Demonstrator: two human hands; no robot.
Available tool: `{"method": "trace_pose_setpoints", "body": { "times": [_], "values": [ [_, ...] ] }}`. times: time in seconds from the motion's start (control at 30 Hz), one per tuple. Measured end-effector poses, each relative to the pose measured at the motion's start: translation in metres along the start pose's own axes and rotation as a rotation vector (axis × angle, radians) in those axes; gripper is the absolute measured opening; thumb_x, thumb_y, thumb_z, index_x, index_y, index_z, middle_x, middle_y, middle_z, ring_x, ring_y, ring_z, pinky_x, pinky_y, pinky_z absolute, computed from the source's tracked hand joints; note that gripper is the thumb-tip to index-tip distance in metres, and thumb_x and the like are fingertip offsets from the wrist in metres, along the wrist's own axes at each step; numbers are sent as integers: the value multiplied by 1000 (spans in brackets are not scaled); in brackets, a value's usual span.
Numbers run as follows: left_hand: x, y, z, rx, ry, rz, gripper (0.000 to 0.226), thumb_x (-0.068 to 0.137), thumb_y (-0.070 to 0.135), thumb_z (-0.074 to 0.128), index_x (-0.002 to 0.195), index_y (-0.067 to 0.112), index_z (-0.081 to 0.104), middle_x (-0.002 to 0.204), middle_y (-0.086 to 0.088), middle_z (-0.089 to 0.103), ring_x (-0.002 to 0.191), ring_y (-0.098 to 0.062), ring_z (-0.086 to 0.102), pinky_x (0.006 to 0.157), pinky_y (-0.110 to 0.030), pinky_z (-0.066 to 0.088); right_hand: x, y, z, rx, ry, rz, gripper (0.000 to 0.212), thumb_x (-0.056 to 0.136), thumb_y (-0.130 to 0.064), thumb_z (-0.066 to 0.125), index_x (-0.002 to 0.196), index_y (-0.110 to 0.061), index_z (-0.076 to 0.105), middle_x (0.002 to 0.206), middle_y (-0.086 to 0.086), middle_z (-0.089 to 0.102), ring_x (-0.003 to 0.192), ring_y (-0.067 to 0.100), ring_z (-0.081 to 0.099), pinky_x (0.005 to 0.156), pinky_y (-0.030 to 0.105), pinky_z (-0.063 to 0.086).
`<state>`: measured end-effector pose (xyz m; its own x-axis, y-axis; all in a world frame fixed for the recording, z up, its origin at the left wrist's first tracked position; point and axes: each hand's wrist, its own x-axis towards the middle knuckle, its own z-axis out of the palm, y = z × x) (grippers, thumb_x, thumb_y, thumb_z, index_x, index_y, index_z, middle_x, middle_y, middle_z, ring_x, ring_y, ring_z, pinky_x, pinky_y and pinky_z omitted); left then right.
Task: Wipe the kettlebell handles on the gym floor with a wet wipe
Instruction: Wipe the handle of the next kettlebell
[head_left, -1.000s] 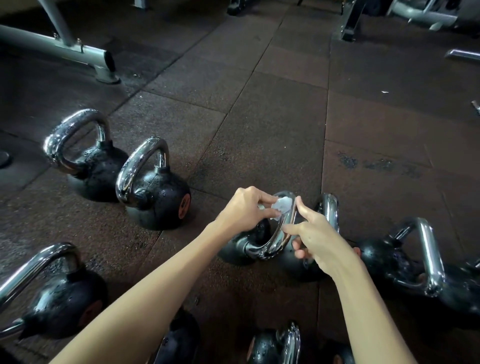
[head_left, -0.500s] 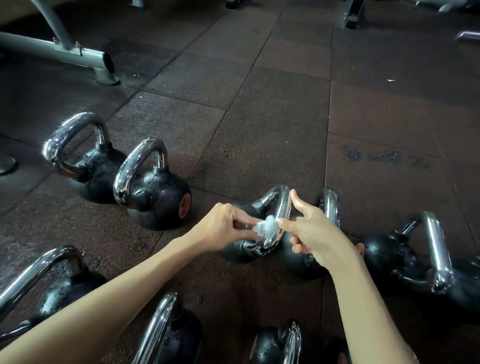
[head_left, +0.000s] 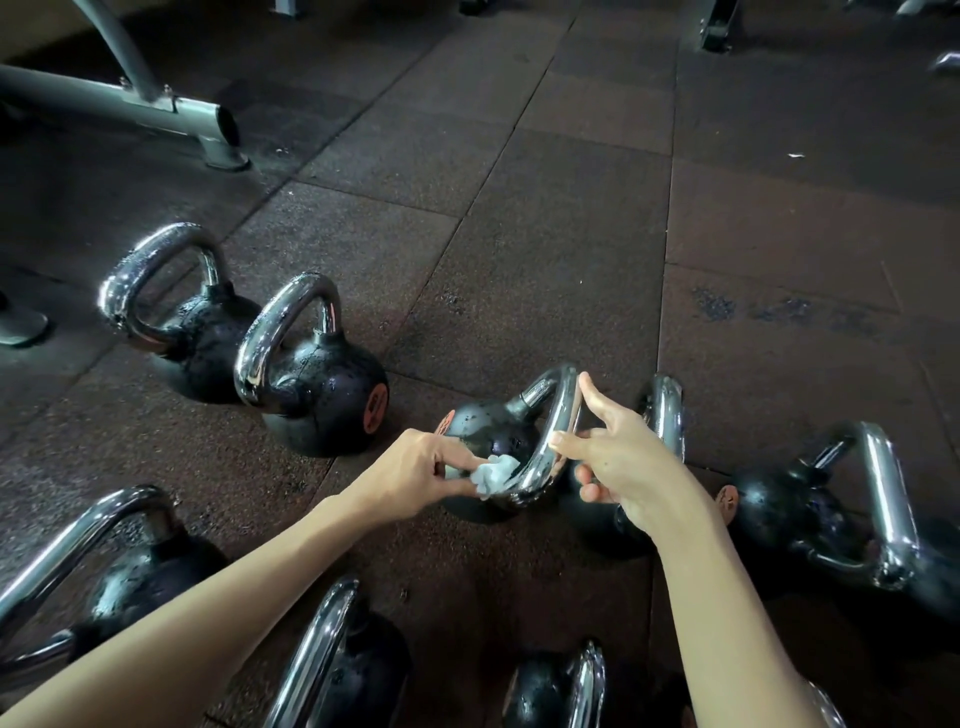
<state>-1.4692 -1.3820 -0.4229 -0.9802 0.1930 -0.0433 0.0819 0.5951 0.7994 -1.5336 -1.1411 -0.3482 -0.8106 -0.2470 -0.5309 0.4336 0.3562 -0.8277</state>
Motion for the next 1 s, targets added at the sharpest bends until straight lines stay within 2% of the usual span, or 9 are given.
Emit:
{"method": "trace_pose_setpoints", "body": {
  "times": [0.17,0.37,0.5,0.57,0.7,0.77,0.83,0.9,1.0],
  "values": [
    [-2,8,-3,65,12,108,26,86,23,84,112,23,82,103,22,75,95,11,69,81,-8,46,-2,2,4,-2,4,-3,89,94,-12,73,156,-54,24,89,8,57,57,10,47,48,26,45],
    [-11,-3,-9,212,-18,84,16,89,30,81,102,21,83,99,10,78,89,-2,71,78,-34,57,4,0,10,-8,16,-16,90,93,-11,73,157,-51,23,80,6,54,55,10,41,48,28,44],
    [-21,0,-39,231,9,16,27,88,33,82,114,36,80,107,19,77,95,6,70,81,-24,57,5,-16,31,-84,17,-64,90,96,-10,68,160,-47,15,86,-7,60,47,5,42,48,26,43],
    [-30,2,-62,184,91,-29,29,85,38,83,114,41,79,105,24,77,87,4,71,73,-21,56,9,-27,49,-134,46,-82,92,95,-10,67,160,-44,12,90,-7,61,50,7,45,47,26,42],
    [-39,6,-99,122,323,-182,29,79,33,88,100,50,77,66,25,69,51,-2,45,51,-15,34,21,-41,101,-261,45,-111,102,83,-21,67,160,-46,7,112,-1,67,84,18,59,71,38,53],
    [-40,5,-112,43,386,-239,28,79,31,88,90,54,77,67,25,72,53,1,42,51,-17,33,19,-45,118,-350,51,-132,101,81,-22,63,161,-43,5,126,9,67,107,27,64,92,46,57],
    [-41,3,-121,-25,401,-266,29,79,31,89,89,55,78,79,20,77,60,2,48,58,-22,40,22,-47,123,-413,90,-129,98,84,-21,63,163,-39,6,135,9,63,118,29,61,100,45,53],
    [-44,3,-124,-68,400,-283,25,79,29,89,92,48,80,81,19,78,55,4,47,55,-16,38,26,-43,113,-372,84,-122,99,84,-23,65,162,-43,6,114,5,67,94,22,60,82,43,55],
    [-43,8,-122,-150,388,-282,20,81,25,88,96,36,82,83,14,80,57,9,54,60,-8,39,32,-36,102,-359,27,-108,100,84,-28,68,159,-49,6,86,-5,52,69,13,45,56,28,37]
  ]
}}
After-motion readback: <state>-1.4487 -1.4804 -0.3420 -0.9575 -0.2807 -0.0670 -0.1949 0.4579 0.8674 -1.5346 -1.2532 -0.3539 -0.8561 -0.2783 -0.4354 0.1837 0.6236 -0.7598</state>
